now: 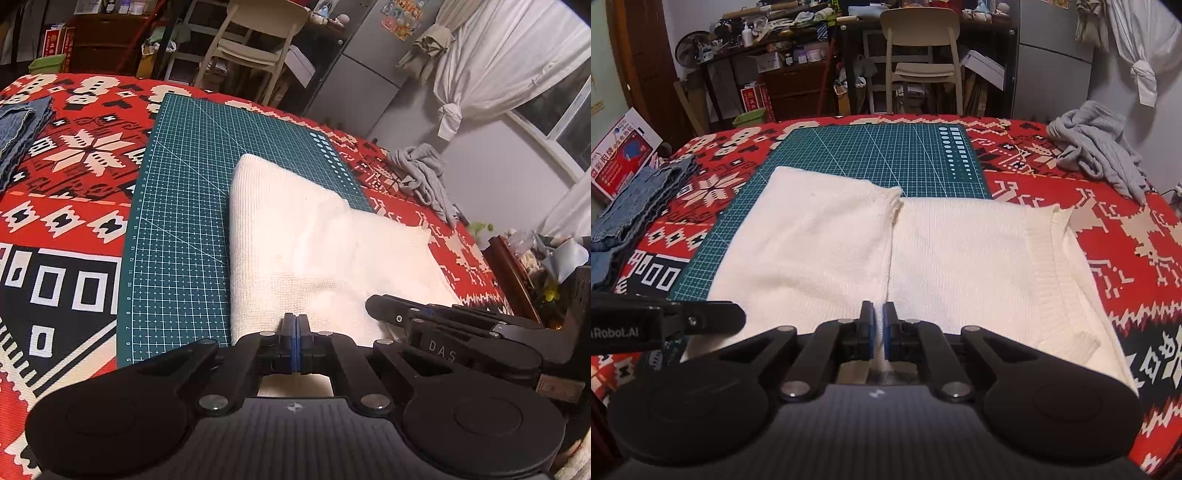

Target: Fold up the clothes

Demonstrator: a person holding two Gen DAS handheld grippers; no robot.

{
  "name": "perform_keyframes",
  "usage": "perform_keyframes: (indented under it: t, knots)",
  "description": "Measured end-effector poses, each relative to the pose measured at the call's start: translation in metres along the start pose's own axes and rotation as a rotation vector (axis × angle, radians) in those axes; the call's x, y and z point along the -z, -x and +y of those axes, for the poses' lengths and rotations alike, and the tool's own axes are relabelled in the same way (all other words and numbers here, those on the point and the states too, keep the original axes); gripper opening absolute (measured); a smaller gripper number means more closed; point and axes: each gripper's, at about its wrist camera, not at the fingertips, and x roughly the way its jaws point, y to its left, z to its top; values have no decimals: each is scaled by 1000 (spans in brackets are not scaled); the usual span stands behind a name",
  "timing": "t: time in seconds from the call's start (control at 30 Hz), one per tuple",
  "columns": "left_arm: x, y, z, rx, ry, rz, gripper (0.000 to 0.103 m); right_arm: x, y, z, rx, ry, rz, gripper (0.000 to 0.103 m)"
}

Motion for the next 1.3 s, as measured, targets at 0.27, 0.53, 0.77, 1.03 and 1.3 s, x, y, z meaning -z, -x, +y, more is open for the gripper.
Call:
perform_keyframes:
  t: [0.27, 0.53, 0.77, 1.03, 1.3]
  knots:
    - [7, 17, 0, 43, -14, -26, 2, -1, 23, -25, 8, -100, -14, 24]
    - [12, 18, -5, 72, -46, -4, 2, 7, 31, -4, -70, -48, 25, 24]
    - [29, 7, -10, 56, -59, 66, 2, 16, 30, 23, -139, 11, 76, 13]
    - [35, 9, -12, 49, -74, 65, 2, 21, 34, 18, -164, -11, 93, 8]
    - [30, 30, -15, 70, -73, 11, 3, 23, 41, -1, -170, -66, 93, 22]
